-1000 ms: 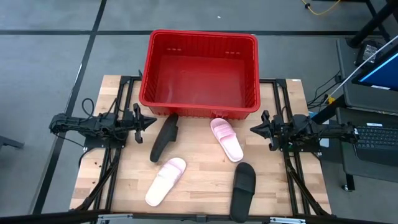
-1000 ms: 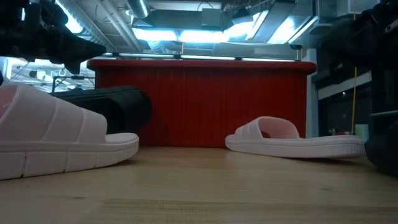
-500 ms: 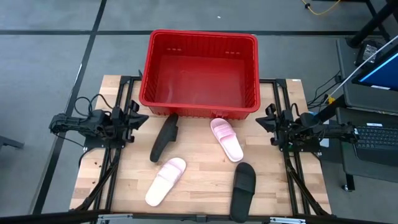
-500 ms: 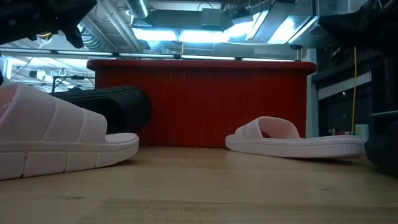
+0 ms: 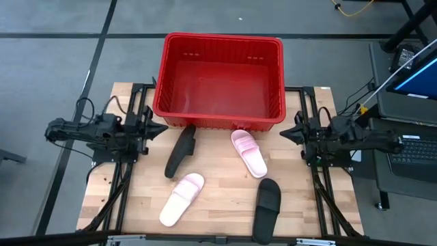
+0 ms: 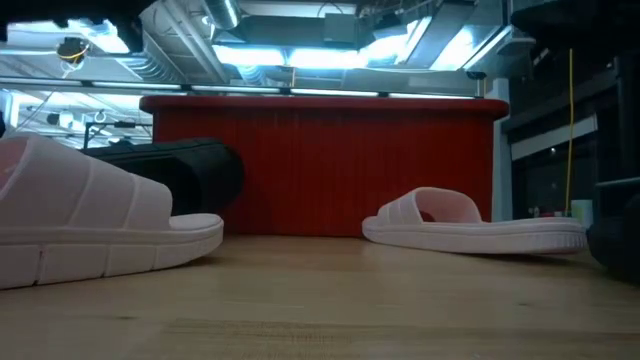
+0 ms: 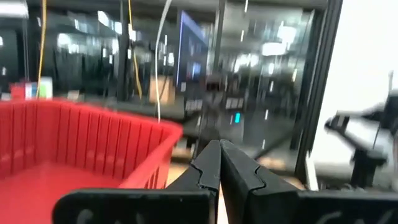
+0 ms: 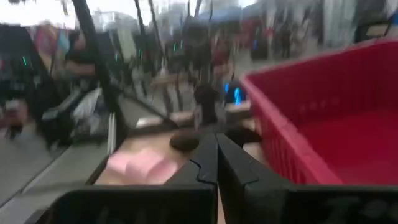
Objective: Pick and place slides into bin
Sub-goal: Put the left pink slipper into the red bin
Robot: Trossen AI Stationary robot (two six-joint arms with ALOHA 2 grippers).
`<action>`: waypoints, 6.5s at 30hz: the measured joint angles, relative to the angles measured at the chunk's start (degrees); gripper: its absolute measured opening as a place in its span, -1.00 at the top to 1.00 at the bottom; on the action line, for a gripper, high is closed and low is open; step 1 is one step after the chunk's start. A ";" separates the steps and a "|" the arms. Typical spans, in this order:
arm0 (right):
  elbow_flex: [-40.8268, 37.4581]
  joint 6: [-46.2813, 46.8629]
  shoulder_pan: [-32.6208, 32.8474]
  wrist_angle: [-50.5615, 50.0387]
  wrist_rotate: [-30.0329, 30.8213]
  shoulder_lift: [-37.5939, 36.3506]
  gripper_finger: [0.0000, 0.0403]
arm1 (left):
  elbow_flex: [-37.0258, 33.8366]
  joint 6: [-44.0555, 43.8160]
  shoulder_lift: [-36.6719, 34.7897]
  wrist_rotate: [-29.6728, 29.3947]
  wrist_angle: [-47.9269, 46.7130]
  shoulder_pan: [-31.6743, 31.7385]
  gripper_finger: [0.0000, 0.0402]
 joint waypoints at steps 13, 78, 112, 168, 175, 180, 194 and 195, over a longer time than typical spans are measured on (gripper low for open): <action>15.56 -6.11 0.00 -6.57 -9.48 14.65 0.99 | 25.00 -1.85 23.62 1.56 -27.47 -5.44 0.99; 14.89 -8.29 6.58 -5.89 -11.49 14.63 0.97 | 67.24 -58.95 78.92 -24.57 -67.39 -49.93 0.90; 14.86 -7.40 6.51 -6.40 -10.92 15.02 0.97 | 53.29 -38.79 81.56 -22.88 -62.28 -47.04 0.28; 14.86 -7.78 6.51 -8.96 -9.89 15.29 0.97 | 55.73 -39.60 90.50 -23.92 -61.30 -43.62 0.97; 14.86 -7.83 6.53 -9.77 -9.91 15.29 0.97 | 63.70 -40.90 90.50 -29.02 -67.77 -41.57 0.98; 14.86 -8.03 6.54 -11.24 -9.91 15.29 0.97 | 69.06 -36.11 90.50 -34.70 -67.99 -38.73 0.98; 14.86 -10.75 6.52 -12.79 -9.96 15.29 0.97 | 84.43 -19.95 90.50 -37.12 -67.95 -32.89 0.98; 14.86 -11.06 6.54 -12.79 -9.94 15.29 0.97 | 85.63 -18.69 90.50 -36.61 -68.29 -32.89 0.98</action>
